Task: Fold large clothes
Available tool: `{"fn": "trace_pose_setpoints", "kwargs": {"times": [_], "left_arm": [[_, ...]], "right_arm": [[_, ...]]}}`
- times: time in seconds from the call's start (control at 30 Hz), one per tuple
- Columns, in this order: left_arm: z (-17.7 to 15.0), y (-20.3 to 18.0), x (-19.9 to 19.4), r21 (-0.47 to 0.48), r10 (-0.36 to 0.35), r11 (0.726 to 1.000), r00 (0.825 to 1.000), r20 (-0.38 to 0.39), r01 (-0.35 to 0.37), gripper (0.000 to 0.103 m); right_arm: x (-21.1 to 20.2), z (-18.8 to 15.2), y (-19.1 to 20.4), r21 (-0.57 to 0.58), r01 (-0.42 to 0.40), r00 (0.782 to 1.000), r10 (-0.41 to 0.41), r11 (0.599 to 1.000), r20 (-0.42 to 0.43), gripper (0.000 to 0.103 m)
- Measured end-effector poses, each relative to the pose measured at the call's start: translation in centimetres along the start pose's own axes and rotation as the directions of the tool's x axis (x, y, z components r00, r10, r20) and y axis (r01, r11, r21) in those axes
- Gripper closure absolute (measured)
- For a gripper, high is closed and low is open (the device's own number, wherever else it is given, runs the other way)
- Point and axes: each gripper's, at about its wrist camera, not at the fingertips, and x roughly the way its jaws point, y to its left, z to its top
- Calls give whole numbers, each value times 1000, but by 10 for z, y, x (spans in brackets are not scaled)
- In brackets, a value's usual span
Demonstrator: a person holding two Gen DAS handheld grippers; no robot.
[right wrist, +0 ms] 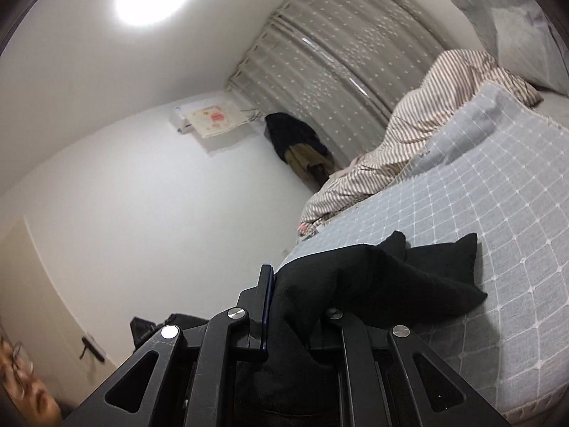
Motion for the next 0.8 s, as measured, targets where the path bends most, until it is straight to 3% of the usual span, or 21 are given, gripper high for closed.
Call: {"fn": "trace_pose_setpoints", "kwargs": {"times": [0.1, 0.23, 0.33, 0.47, 0.57, 0.6, 0.63, 0.67, 0.7, 0.73, 0.77, 0.8], "left_arm": [[12, 39, 52, -42, 166, 985, 986, 1, -166, 95], [20, 97, 118, -166, 274, 947, 961, -38, -276, 95], [20, 131, 163, -178, 353, 917, 934, -55, -357, 94], [3, 165, 206, -180, 435, 876, 895, -103, -447, 94], [-20, 189, 224, -153, 489, 852, 865, -112, -501, 93], [-25, 196, 229, -133, 521, 834, 843, -130, -536, 90], [-27, 202, 236, -108, 561, 807, 810, -171, -581, 87], [-28, 204, 239, -96, 571, 797, 796, -200, -596, 82], [-28, 205, 239, -95, 569, 798, 796, -208, -595, 70], [-25, 201, 235, -87, 568, 800, 796, -208, -593, 63], [-23, 197, 232, -76, 568, 803, 798, -202, -591, 48], [-20, 189, 227, -49, 569, 809, 802, -183, -586, 40]], "right_arm": [[28, 16, -22, 78, 82, 997, -82, 994, 1, 90], [93, 36, -86, 180, 212, 977, -215, 961, -3, 90], [132, 45, -127, 174, 288, 957, -291, 942, -14, 90], [178, 31, -186, 226, 371, 929, -357, 901, -100, 90], [200, 10, -222, 205, 449, 893, -427, 870, -143, 85], [207, 2, -235, 197, 485, 874, -462, 852, -154, 80], [211, -3, -244, 198, 518, 854, -492, 832, -170, 77], [213, -7, -250, 211, 546, 836, -513, 811, -193, 73], [216, -7, -258, 244, 560, 827, -517, 791, -223, 70], [213, -8, -259, 268, 548, 835, -502, 792, -226, 67], [212, -6, -259, 285, 535, 844, -487, 795, -224, 56], [210, -4, -255, 289, 530, 847, -483, 797, -223, 44]]}}
